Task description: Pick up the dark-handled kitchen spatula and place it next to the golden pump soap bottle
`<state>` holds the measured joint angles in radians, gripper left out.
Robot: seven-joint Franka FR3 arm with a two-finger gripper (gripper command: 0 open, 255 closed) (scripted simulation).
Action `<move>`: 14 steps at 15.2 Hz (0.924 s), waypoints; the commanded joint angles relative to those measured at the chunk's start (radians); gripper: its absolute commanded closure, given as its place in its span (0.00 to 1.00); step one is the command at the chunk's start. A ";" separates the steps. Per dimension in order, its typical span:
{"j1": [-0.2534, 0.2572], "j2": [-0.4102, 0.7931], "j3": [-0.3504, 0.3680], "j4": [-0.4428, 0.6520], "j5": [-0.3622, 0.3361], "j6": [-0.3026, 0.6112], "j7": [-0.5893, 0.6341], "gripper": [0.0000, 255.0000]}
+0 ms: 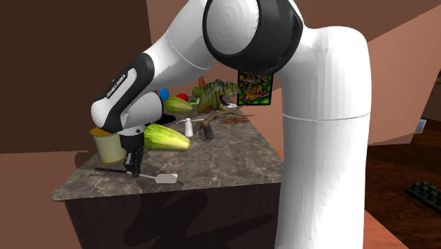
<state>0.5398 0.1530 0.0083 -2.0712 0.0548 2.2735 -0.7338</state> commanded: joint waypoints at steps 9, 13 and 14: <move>0.002 0.016 0.001 -0.012 0.001 0.028 0.002 1.00; 0.002 0.016 0.001 -0.012 0.001 0.028 0.002 0.00; 0.002 0.016 0.001 -0.012 0.001 0.028 0.002 0.00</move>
<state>0.5416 0.1685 0.0097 -2.0833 0.0554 2.3017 -0.7322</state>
